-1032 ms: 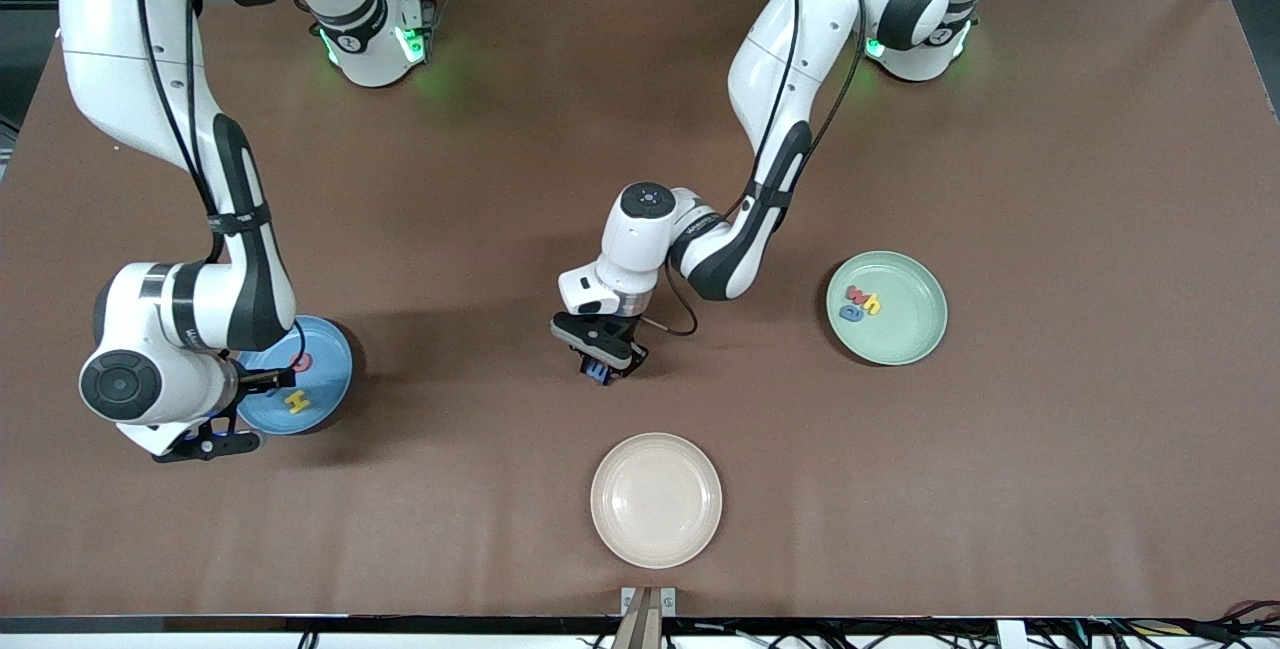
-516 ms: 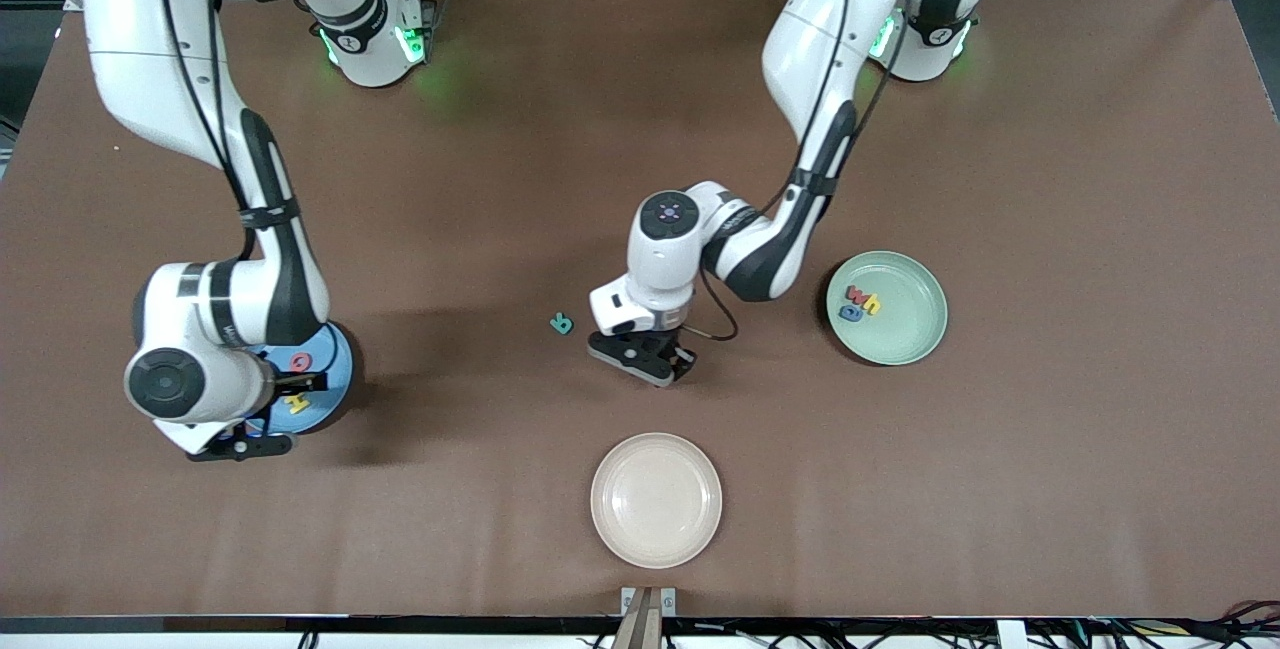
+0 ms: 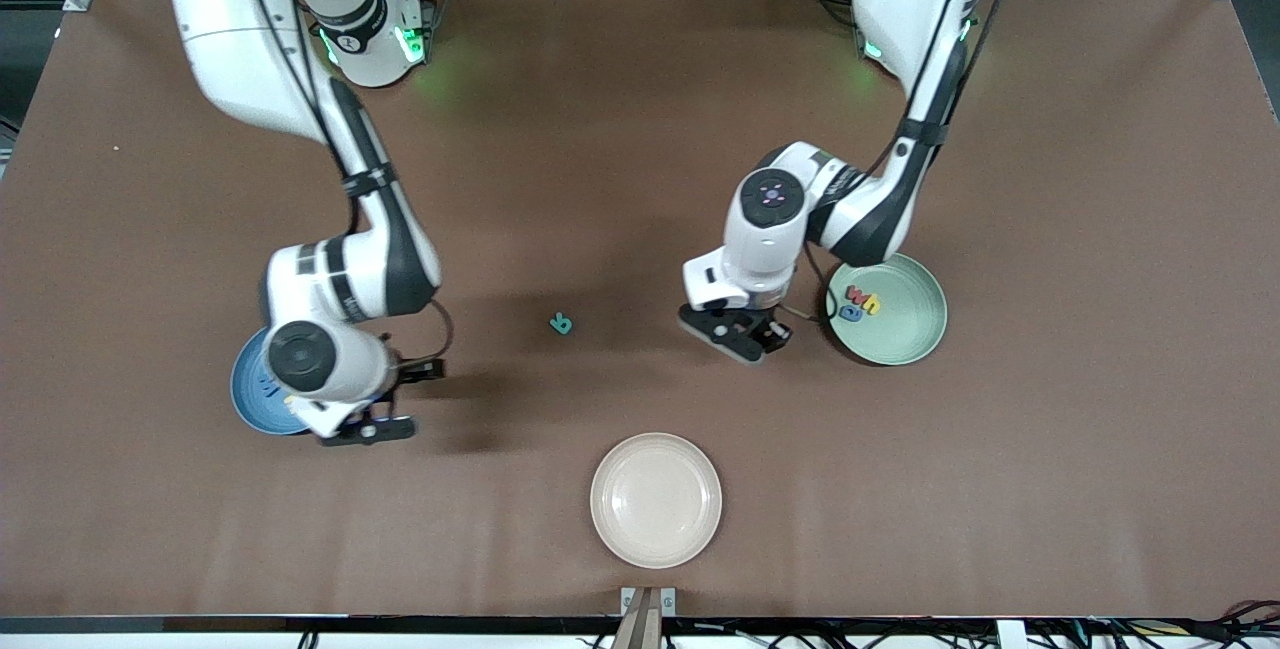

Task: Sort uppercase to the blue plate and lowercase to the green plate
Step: 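Carry the blue m to the green plate while the right gripper reaches R, then release the blue m on the green plate while the right gripper grasps R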

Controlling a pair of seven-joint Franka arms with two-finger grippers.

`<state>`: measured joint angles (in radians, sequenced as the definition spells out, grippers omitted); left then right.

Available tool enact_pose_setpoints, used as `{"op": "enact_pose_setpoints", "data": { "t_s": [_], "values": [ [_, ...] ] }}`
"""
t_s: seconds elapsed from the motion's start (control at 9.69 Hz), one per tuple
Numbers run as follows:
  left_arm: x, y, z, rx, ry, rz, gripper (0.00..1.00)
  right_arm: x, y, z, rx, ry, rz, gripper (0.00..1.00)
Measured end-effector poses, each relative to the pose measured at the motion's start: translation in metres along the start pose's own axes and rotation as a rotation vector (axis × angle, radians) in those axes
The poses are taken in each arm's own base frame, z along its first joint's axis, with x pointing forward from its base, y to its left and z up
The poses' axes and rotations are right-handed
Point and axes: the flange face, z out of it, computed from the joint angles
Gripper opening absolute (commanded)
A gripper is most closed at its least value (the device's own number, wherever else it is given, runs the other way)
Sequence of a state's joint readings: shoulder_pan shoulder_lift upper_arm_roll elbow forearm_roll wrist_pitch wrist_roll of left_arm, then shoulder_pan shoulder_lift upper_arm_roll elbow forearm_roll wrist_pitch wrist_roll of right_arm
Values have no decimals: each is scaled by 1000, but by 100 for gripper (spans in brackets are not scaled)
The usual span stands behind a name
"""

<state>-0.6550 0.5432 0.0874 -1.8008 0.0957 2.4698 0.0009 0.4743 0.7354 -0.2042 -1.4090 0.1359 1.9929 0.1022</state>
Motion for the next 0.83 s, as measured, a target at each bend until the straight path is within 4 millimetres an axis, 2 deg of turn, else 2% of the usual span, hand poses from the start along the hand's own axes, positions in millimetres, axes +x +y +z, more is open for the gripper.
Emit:
{"op": "enact_pose_setpoints", "data": {
  "t_s": [0.21,0.41,0.52,0.62,0.72,0.83],
  "values": [
    [-51,-65,-1,-9,2,67,0,-13,-82,-8,33,52,-110,100],
    [-104,-127,8,-57,13,153,0,-29,-148,-9,41,128,-244,100],
    [-124,-150,12,-84,11,188,0,-39,-170,3,55,151,-331,100],
    [-141,-165,18,-109,6,197,0,-46,-176,19,57,155,-400,100],
    [-156,-172,24,-129,2,191,0,-51,-176,32,53,146,-449,100],
    [-165,-171,29,-139,-3,186,0,-54,-175,40,48,135,-493,100]
  ]
}}
